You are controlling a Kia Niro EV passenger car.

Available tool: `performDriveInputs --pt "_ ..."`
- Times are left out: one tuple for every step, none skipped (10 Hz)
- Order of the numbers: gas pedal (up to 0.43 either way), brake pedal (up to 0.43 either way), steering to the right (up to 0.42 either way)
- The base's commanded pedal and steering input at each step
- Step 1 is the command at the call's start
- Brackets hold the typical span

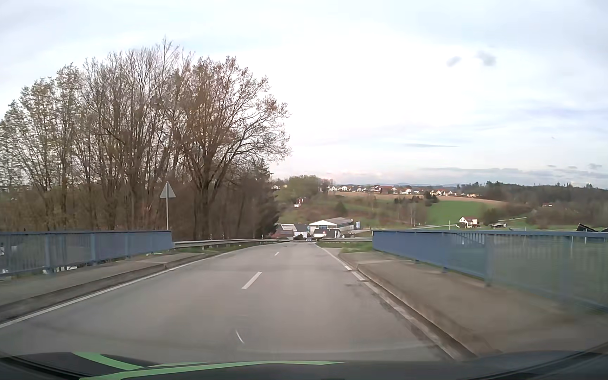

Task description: Follow the waypoints while adhering to traffic rules and regulations

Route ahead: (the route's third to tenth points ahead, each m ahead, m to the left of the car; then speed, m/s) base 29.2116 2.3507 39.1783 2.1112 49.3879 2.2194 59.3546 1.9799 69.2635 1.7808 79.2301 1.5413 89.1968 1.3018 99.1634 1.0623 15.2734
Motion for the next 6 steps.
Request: performDriveInputs --pt "0.000 0.000 0.000" --pt "0.000 0.000 0.000" --pt "0.000 0.000 0.000" --pt "0.000 0.000 0.000" --pt "0.000 0.000 0.000" --pt "0.000 0.000 0.000"
